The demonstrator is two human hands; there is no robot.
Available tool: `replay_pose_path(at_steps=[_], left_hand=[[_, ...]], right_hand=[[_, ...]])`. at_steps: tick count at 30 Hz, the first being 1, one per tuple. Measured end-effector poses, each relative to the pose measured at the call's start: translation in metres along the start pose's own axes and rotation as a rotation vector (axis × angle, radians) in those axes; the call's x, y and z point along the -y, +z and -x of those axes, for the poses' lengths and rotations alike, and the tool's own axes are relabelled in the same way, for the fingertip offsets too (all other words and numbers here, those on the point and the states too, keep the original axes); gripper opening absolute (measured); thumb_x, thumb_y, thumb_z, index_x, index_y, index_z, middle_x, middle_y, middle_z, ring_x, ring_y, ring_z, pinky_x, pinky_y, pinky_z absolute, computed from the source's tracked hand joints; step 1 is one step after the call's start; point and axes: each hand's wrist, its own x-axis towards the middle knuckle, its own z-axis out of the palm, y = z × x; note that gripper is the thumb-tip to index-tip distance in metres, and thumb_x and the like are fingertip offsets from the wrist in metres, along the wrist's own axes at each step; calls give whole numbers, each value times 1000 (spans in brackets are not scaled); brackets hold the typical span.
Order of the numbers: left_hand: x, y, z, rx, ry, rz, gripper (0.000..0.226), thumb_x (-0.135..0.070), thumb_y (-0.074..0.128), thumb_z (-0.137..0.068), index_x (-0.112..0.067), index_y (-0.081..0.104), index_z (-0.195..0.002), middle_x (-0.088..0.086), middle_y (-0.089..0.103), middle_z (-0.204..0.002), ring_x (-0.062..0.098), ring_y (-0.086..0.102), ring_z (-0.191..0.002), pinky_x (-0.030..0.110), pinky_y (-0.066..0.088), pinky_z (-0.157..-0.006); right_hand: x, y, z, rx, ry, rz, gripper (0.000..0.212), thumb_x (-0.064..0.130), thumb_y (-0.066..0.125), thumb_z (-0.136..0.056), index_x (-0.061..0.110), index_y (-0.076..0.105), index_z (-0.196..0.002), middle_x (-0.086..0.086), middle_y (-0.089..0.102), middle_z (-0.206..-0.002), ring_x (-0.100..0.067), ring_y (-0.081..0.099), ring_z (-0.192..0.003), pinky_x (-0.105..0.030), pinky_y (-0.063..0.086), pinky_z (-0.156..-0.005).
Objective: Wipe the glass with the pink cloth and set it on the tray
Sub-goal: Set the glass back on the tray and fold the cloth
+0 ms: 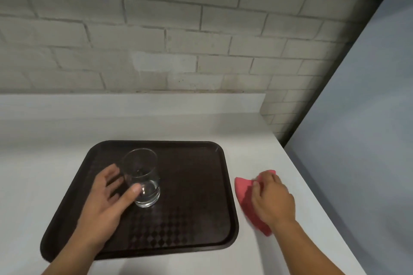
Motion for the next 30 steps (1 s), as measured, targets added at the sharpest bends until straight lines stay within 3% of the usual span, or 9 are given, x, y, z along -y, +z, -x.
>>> replay_pose_path(at_steps=[3, 6, 8, 11, 14, 17, 21, 26, 30], left_hand=[[0, -2, 22, -233, 17, -125, 42, -51, 81, -60, -27, 71, -92, -5, 75, -82, 25, 70, -83, 21, 53, -79], [1, 19, 41, 2, 18, -85, 25, -28, 93, -70, -20, 69, -71, -1, 55, -47, 7, 43, -43, 12, 36, -45], [-3, 48, 45, 239, 10, -106, 27, -9, 92, -77, -18, 69, -67, 0, 54, -50, 8, 44, -46, 15, 37, -46], [-11, 111, 42, 504, -51, -210, 18, -16, 87, -84, -22, 74, -72, -4, 67, -62, 15, 62, -62, 30, 54, -61], [-20, 179, 37, 546, -162, -196, 13, -26, 76, -99, -18, 72, -108, -1, 78, -103, 18, 74, -99, 43, 61, -98], [-28, 220, 34, 532, -250, -102, 38, -36, 73, -101, -8, 66, -126, 7, 78, -123, 24, 75, -112, 47, 58, -107], [-29, 232, 33, 659, -216, -18, 16, -17, 71, -104, -8, 81, -111, 21, 83, -113, 41, 76, -114, 59, 57, -106], [-33, 226, 40, 741, 264, -344, 24, -27, 65, -107, -31, 82, -124, -5, 76, -113, 9, 71, -107, 12, 49, -97], [-35, 226, 47, 582, 486, -387, 37, -24, 65, -107, -33, 68, -143, -15, 56, -105, -8, 60, -97, 0, 37, -91]], right_hand=[[-15, -6, -14, 23, 52, -89, 36, 44, 49, -98, 20, 60, -123, -7, 65, -112, -32, 62, -98, -37, 49, -79], [-18, -8, -21, 60, 119, -309, 24, 29, 65, -93, 15, 68, -113, -4, 73, -98, -27, 63, -89, -30, 45, -75], [-20, -10, -22, 0, 192, -513, 5, 19, 68, -88, 15, 69, -91, 1, 72, -81, -27, 64, -80, -33, 47, -69], [-19, -19, -12, -47, 239, -895, 13, 6, 67, -77, 8, 59, -68, -2, 59, -63, -24, 54, -64, -37, 46, -61], [-18, -32, 3, -51, 196, -1146, 18, 2, 62, -64, 13, 49, -58, -6, 48, -59, -25, 47, -61, -41, 43, -56], [-19, -46, 17, 27, 129, -1378, 24, -2, 57, -59, 19, 56, -72, -9, 60, -60, -27, 53, -60, -38, 47, -52], [-40, -67, 23, 292, -36, -1293, 70, -6, 56, -55, 25, 68, -117, -4, 69, -74, -22, 58, -62, -37, 49, -57], [-70, -86, 25, 311, -172, -869, 19, 19, 80, -51, 9, 66, -58, -1, 57, -81, -18, 54, -70, -37, 44, -68], [-75, -88, 26, 247, -211, -903, 17, 20, 88, -59, 18, 80, -73, -2, 71, -99, -17, 70, -86, -39, 55, -80]])
